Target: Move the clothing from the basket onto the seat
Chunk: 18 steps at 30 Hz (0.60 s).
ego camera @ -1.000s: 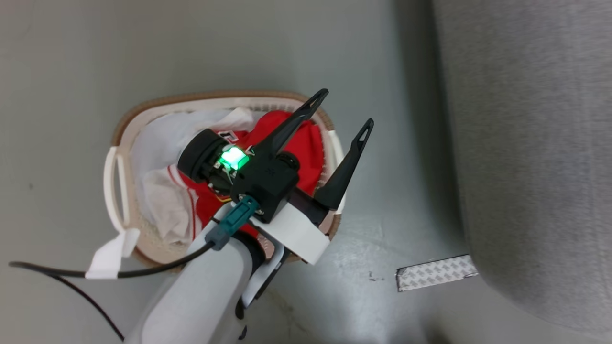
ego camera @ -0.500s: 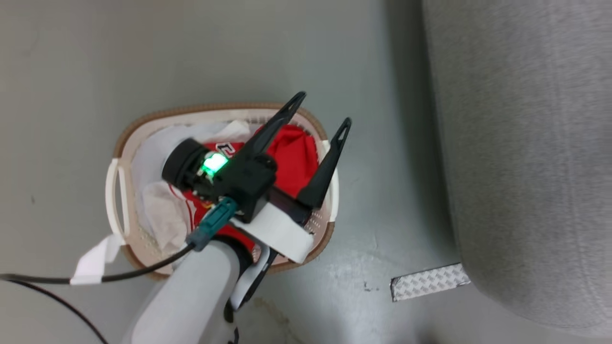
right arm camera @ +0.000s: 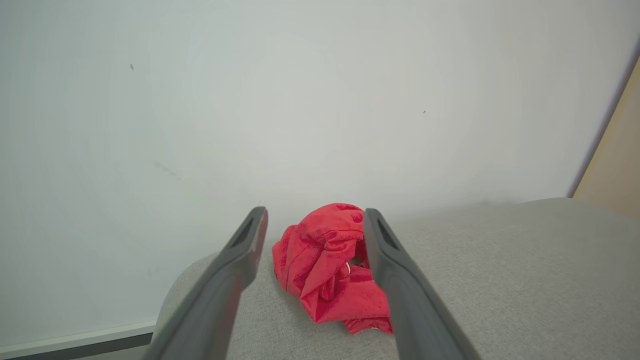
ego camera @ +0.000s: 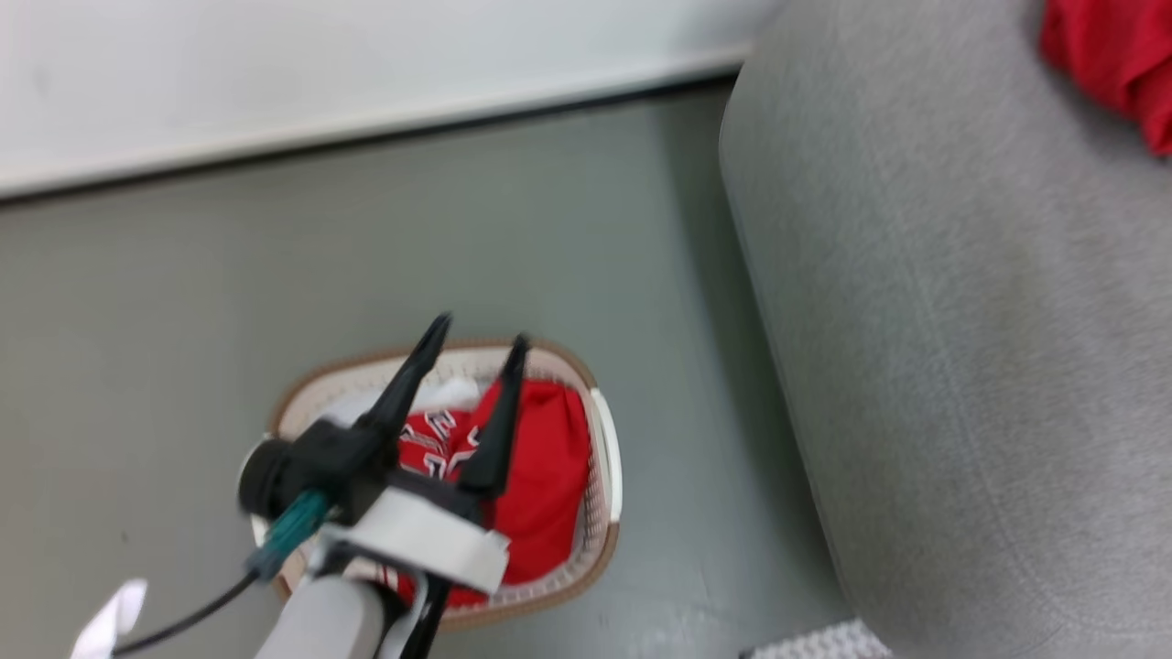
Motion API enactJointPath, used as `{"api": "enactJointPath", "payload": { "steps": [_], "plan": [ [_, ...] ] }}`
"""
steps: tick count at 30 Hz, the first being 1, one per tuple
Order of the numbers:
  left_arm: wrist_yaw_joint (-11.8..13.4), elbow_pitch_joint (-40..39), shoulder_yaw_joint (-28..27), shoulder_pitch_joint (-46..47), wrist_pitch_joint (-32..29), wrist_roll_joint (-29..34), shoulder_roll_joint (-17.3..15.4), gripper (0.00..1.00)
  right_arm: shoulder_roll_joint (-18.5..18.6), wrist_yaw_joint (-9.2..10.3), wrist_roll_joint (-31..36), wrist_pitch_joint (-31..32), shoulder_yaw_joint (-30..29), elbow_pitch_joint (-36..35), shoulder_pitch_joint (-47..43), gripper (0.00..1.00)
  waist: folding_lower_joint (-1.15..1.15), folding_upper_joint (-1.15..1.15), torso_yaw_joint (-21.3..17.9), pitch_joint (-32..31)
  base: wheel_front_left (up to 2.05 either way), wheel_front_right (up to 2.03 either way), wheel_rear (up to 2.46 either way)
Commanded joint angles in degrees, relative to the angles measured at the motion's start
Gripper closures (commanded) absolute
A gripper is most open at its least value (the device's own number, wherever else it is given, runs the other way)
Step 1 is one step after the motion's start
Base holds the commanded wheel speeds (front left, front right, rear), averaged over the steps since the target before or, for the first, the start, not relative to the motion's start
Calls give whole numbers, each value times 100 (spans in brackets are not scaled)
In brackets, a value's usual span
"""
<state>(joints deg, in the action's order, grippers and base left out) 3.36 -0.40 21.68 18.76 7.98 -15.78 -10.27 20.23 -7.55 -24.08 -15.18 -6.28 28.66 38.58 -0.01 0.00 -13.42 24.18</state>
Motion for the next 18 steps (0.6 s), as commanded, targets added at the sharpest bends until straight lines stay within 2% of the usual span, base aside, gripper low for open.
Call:
{"api": "enactJointPath", "payload": {
  "steps": [1,10,18],
  "plan": [
    [38,10,-48,-154,53,-76,-49,0,-44,12,68,5,21,-107,-226,0,1,0,72,-567,0,0,0],
    [417,217,-614,-1390,500,-415,-237,0,-685,12,662,5,106,-1355,-1815,0,1,0,447,-1516,0,0,0],
    [532,516,-950,-2199,679,-558,-255,0,-1383,13,1010,5,199,-1742,-2901,0,1,0,723,-2141,0,0,0]
  ]
}}
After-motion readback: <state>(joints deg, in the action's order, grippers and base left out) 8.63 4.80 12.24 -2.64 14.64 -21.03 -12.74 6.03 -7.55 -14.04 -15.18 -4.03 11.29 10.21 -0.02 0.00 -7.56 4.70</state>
